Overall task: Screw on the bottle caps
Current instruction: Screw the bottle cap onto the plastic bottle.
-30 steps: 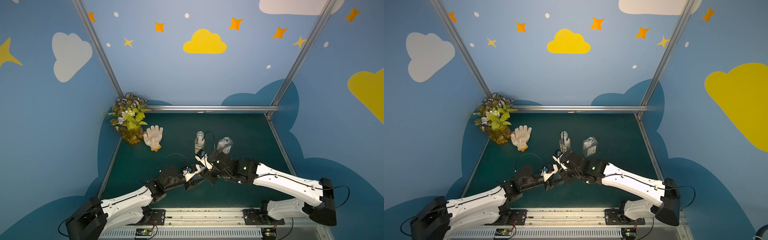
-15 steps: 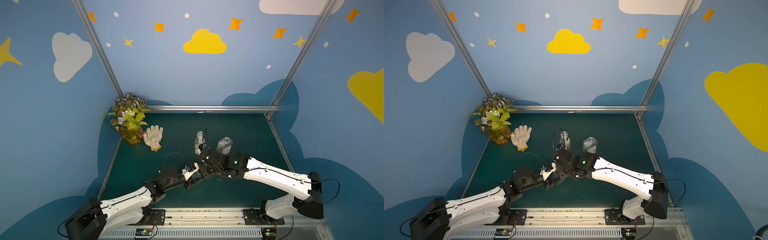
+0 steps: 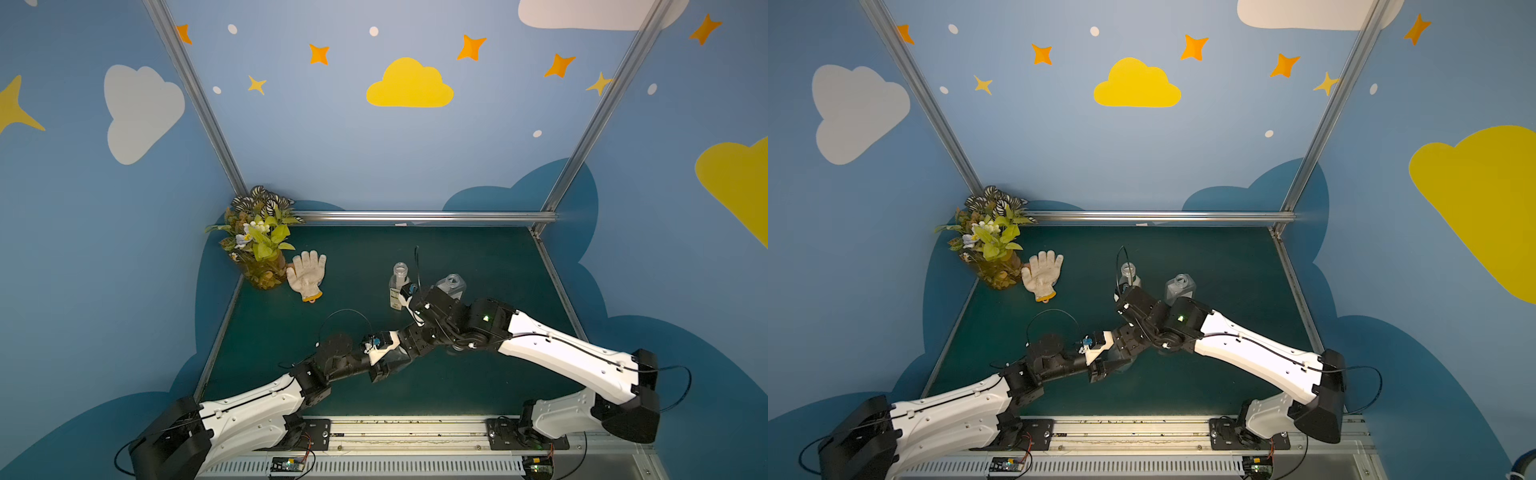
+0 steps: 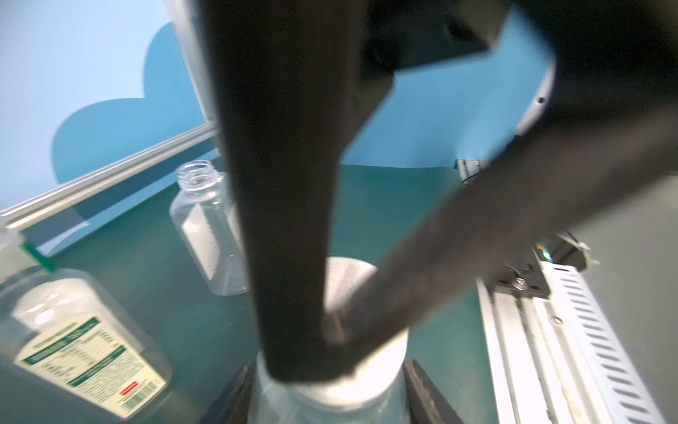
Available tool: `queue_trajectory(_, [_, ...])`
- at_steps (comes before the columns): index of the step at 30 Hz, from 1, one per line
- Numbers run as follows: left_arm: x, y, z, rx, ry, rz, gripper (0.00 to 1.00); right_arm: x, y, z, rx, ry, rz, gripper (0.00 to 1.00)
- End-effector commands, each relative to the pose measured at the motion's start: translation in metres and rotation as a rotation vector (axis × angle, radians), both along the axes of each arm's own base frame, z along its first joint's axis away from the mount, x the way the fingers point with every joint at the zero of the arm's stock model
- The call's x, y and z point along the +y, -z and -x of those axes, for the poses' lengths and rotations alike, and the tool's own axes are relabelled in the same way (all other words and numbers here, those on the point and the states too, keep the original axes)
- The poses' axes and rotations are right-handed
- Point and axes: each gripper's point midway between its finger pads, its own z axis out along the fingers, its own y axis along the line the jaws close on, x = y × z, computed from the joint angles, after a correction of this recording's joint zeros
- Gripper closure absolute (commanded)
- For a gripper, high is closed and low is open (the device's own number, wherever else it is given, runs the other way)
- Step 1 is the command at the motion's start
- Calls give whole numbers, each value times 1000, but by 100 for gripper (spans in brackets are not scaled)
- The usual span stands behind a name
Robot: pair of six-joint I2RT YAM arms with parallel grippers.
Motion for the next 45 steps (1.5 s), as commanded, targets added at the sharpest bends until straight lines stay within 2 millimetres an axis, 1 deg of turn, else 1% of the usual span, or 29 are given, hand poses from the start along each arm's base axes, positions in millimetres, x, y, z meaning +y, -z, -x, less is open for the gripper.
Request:
queue_trajectory(1, [-5, -2, 17, 1, 102, 7, 97, -16, -23, 8, -154, -193, -19, 17])
queue_trajectory(3, [-8, -1, 20, 13, 130, 3, 97, -20, -28, 17, -218, -305, -55, 16])
queue_trajectory(5, [-11, -1, 24, 27, 161, -1, 97, -25, -34, 33, -292, -452, -106, 14])
queue_trajectory(6, [-12, -1, 26, 34, 177, -1, 97, -28, -35, 39, -333, -510, -121, 12])
queue_trajectory(8, [-15, -1, 32, 49, 221, 1, 97, -36, -36, 48, -431, -606, -143, 5])
queue_trajectory(10, [-18, -3, 38, 63, 262, 4, 97, -42, -36, 56, -528, -719, -133, 2])
queue_trajectory(12, [-20, -2, 43, 81, 301, 1, 97, -47, -32, 63, -579, -803, -112, 3])
queue_trajectory(14, [-23, -2, 47, 99, 334, 1, 97, -48, -26, 66, -603, -873, -82, 6])
queue_trajectory(18, [-26, -3, 52, 120, 377, 4, 97, -40, -15, 64, -587, -933, -37, 12])
queue_trajectory(24, [-27, -1, 55, 134, 398, 2, 97, -23, -3, 70, -514, -1008, -46, 20])
queue_trajectory(30, [-27, 0, 54, 130, 396, 0, 97, -9, -1, 75, -465, -1024, -99, 27])
queue_trajectory(34, [-27, 1, 54, 130, 393, -3, 97, -5, 4, 77, -439, -1026, -113, 32])
queue_trajectory(39, [-27, 1, 54, 131, 392, -3, 97, -4, 11, 78, -410, -1032, -108, 33])
queue_trajectory(45, [-26, 2, 53, 132, 386, -7, 97, -4, 16, 77, -392, -1031, -98, 38])
